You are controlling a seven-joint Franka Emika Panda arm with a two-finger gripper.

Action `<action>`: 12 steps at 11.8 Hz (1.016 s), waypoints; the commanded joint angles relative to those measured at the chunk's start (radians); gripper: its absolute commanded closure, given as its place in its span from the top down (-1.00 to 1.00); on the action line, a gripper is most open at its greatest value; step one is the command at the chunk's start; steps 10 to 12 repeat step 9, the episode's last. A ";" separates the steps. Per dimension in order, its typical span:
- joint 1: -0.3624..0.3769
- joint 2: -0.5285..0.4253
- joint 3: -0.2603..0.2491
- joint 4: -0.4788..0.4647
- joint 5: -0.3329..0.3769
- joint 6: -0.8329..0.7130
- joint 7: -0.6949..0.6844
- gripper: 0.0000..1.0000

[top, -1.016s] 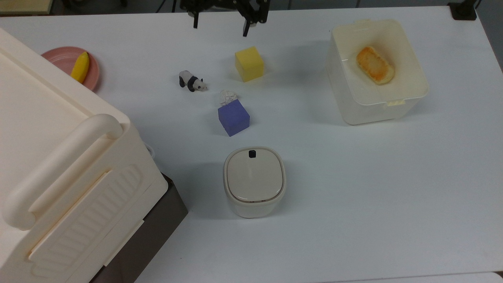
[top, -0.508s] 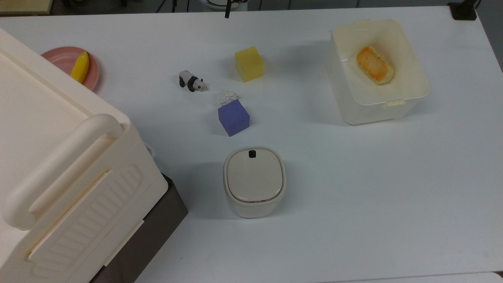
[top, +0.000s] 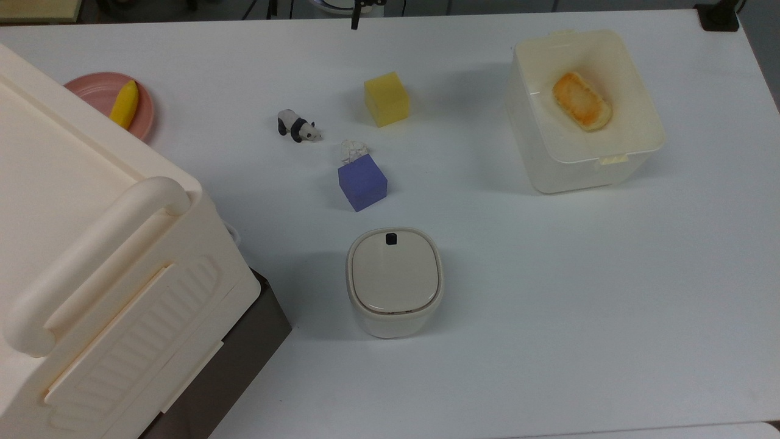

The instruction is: Put the bread in the basket

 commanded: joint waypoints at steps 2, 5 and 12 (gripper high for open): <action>0.023 -0.024 0.003 -0.036 0.050 0.027 -0.049 1.00; 0.025 -0.024 0.003 -0.052 0.132 0.068 -0.056 1.00; 0.028 -0.023 0.003 -0.061 0.159 0.071 -0.060 1.00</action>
